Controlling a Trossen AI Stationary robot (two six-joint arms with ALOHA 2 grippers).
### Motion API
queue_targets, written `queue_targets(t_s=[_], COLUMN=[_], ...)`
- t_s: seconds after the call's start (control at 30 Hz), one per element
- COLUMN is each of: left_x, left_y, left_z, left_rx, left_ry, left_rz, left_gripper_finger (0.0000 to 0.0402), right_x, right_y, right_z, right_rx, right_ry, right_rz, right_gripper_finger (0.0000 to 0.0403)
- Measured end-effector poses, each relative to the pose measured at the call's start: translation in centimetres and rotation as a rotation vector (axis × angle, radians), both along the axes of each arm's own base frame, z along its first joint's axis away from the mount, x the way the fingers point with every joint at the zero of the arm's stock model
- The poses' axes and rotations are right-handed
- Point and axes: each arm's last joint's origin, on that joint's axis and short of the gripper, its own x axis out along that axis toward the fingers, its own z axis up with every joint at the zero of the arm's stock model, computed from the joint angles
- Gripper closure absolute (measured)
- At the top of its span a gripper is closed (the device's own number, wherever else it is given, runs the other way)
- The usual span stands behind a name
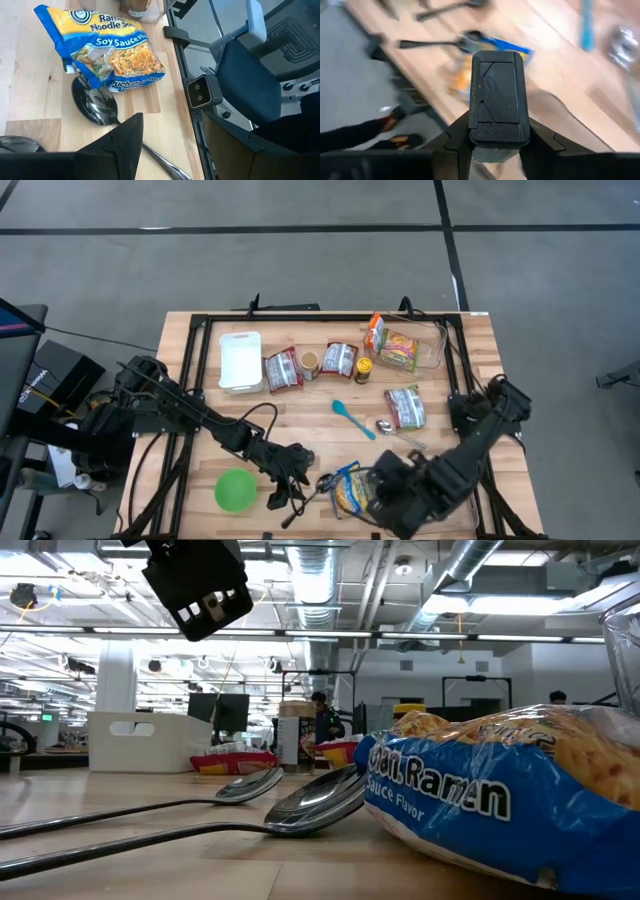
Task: Pick & Place Food Item
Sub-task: Put the black spice can into the bottom transparent bin
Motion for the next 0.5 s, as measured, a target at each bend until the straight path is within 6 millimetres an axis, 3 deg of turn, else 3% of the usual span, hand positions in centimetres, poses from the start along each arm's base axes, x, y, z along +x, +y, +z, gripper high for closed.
queue_targets(t_s=[0.3,0.5], left_x=[0.0,0.0], left_y=[0.0,0.0], left_z=[0.0,0.0], left_rx=[-0.001,0.000], left_ry=[-0.002,-0.002], left_rz=[0.000,-0.001], left_gripper_finger=[0.0208,0.0211], right_x=[-4.6,-6.2], right_y=[2.0,3.4], right_z=[-0.2,-0.3], right_rx=[-0.033,0.001], right_ry=[0.069,0.046], right_rz=[-0.162,-0.211], right_gripper_finger=[0.0283,0.0284])
